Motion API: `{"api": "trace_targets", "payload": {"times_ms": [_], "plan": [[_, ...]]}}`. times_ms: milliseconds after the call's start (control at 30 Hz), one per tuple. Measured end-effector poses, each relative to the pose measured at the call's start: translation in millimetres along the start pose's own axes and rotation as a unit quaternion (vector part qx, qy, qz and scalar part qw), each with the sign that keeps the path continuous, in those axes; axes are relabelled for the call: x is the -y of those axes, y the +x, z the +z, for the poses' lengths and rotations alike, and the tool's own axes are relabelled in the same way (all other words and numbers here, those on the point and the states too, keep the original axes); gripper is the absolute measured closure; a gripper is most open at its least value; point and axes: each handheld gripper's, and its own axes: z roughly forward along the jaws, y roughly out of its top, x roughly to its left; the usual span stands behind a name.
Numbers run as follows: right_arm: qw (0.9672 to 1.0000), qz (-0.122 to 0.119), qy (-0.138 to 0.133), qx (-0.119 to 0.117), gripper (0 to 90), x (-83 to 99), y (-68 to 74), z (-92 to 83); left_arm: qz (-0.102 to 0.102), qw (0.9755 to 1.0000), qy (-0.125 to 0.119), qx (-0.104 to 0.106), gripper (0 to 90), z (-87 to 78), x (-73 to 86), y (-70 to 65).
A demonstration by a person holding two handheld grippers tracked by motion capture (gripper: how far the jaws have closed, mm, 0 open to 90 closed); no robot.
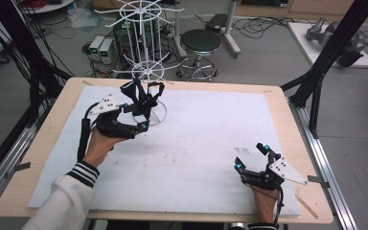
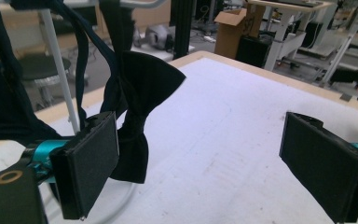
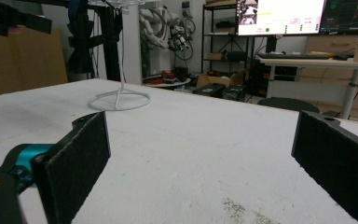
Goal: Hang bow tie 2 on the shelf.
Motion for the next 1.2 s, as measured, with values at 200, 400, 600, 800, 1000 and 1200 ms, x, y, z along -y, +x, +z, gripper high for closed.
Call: {"api": "trace_targets", "payload": {"times_ms": [200,400,600,800,1000,1200], "plan": [[1.0000,0.001,0.001,0.000,3.6,0.0,-0.1,0.0,0.014,0.9992,-0.023,-0.028,12.2,-28.2,21.9,-3.3],[1.0000,0.000,0.000,0.000,3.6,0.0,-0.1,-0.2,0.014,0.9953,-0.057,-0.077,12.2,-63.3,55.2,-3.5],[1.0000,-0.001,-0.002,0.001,3.6,0.1,0.1,-0.2,0.014,0.9915,-0.077,-0.104,12.2,-89.9,82.5,-6.9],[1.0000,-0.001,-0.001,0.002,3.6,0.1,0.4,-0.3,-0.001,0.9861,-0.100,-0.133,12.3,-101.2,107.7,-9.2],[1.0000,-0.001,-0.001,0.001,3.6,0.1,0.4,-0.3,-0.005,0.9845,-0.107,-0.138,12.5,-101.8,120.6,-11.2],[1.0000,-0.002,0.000,0.002,3.6,0.0,0.2,-0.2,-0.004,0.9838,-0.122,-0.132,12.5,-103.9,123.0,-11.1]]}}
